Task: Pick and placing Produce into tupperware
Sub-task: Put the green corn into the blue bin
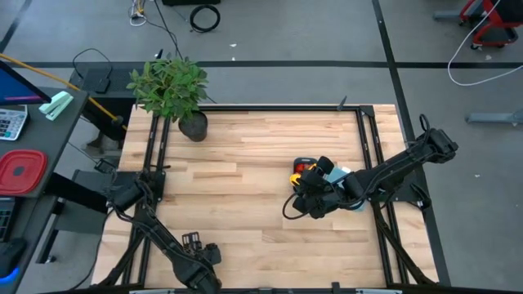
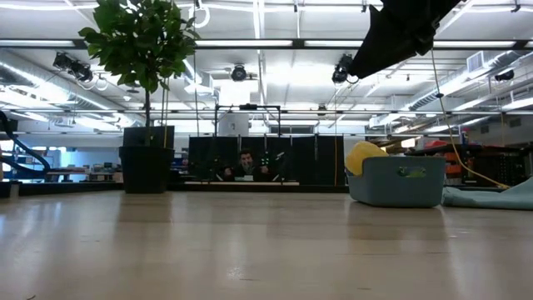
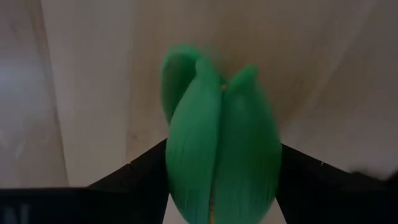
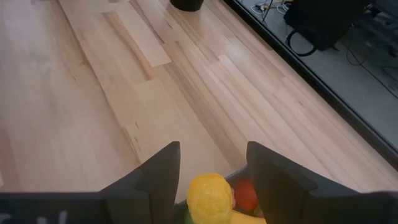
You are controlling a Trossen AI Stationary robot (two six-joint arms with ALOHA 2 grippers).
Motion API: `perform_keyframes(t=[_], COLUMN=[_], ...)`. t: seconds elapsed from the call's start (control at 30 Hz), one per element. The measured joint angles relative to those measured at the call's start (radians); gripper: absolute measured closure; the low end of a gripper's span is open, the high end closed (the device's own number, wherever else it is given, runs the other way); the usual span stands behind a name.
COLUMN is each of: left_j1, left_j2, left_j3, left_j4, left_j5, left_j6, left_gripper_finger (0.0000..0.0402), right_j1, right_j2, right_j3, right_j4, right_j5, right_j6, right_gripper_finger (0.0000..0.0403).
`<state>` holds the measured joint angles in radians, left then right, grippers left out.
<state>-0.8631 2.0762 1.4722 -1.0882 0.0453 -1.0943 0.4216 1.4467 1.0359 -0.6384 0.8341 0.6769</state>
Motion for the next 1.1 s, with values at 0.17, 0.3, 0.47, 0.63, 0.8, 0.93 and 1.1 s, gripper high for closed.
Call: perform_keyframes(t=[0.17, 0.3, 0.47, 0.63, 0.8, 0.93, 1.1], left_j1=[0.014, 0.031, 0.059, 0.125, 0.229, 0.320, 0.440], left_j2=[0.001, 0.001, 0.001, 0.000, 0.000, -0.001, -0.001], left_j3=[-0.008, -0.008, -0.008, -0.007, 0.005, 0.077, 0.240], left_j4=[-0.013, -0.012, -0.013, -0.038, -0.044, -0.043, -0.035], left_j5=[0.001, 0.000, 0.002, -0.001, -0.015, -0.084, -0.294], left_j6=[0.000, 0.020, 0.083, 0.174, 0.317, 0.484, 0.801], left_gripper_finger=[0.0176, 0.0189, 0.0185, 0.0181, 0.0190, 0.0188, 0.0176], right_j1=[0.000, 0.000, 0.000, 0.000, -0.002, -0.001, -0.014], right_j2=[0.000, 0.000, 0.000, -0.005, -0.085, -0.202, -0.387], right_j3=[0.000, 0.000, 0.000, 0.000, 0.000, 0.000, 0.000], right_j4=[0.000, 0.000, 0.000, -0.004, -0.024, -0.083, -0.151], right_j5=[0.000, 0.000, 0.000, 0.008, 0.036, 0.095, 0.148], right_j6=[0.000, 0.000, 0.000, -0.102, -0.134, -0.169, -0.222], right_gripper_finger=[0.0208, 0.0208, 0.0208, 0.0208, 0.0211, 0.0214, 0.0215])
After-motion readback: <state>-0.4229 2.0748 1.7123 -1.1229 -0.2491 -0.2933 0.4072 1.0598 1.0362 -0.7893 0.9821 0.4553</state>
